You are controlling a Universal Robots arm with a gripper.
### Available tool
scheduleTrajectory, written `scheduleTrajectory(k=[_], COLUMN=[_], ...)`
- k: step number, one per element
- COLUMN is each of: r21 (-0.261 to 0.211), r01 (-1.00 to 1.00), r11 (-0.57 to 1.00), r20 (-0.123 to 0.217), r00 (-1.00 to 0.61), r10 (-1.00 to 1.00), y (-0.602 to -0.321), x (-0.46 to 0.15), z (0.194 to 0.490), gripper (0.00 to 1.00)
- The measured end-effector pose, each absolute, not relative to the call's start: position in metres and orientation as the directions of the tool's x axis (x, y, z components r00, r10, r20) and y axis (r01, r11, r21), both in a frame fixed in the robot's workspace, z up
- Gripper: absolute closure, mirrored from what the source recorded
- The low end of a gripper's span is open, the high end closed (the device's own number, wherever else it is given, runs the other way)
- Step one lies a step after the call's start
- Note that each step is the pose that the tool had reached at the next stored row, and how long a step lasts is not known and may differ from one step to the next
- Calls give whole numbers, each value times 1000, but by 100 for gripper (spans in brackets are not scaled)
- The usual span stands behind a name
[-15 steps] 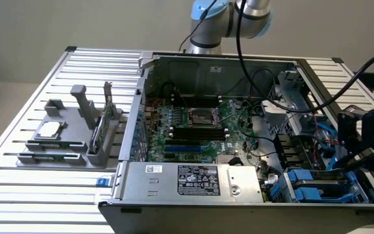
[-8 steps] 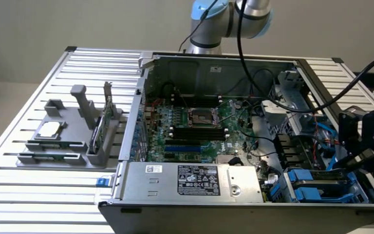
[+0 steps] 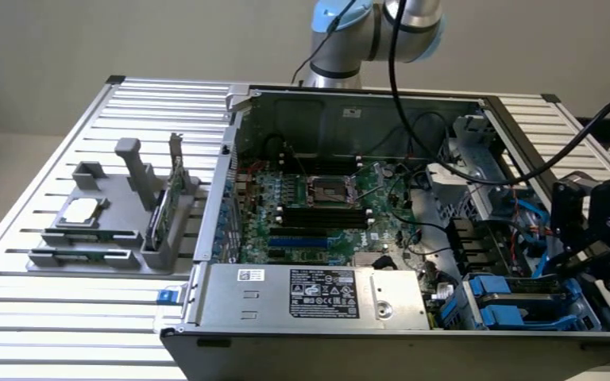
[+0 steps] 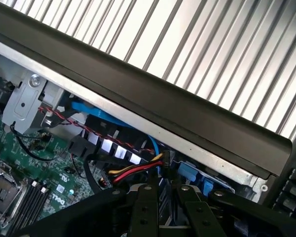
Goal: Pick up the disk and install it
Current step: 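Insert the first disk wire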
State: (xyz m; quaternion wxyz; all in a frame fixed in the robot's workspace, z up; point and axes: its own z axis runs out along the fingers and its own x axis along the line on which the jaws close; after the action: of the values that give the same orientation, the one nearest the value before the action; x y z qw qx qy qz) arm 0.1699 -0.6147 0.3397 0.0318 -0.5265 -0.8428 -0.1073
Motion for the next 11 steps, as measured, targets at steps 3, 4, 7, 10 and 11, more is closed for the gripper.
scheduleTrajectory(k=[3, 4, 7, 10, 11], r21=[138, 136, 137, 141, 141], r01=[896, 896, 897, 897, 897], r11=[422, 422, 421, 419, 419], r20=[173, 175, 185, 195, 197], r00=[-442, -441, -440, -440, -440], r10=[880, 880, 878, 877, 876], y=[-617, -618, -619, -619, -619], x=[172, 172, 174, 175, 175], z=[340, 339, 338, 336, 335], gripper=[78, 78, 78, 78, 78])
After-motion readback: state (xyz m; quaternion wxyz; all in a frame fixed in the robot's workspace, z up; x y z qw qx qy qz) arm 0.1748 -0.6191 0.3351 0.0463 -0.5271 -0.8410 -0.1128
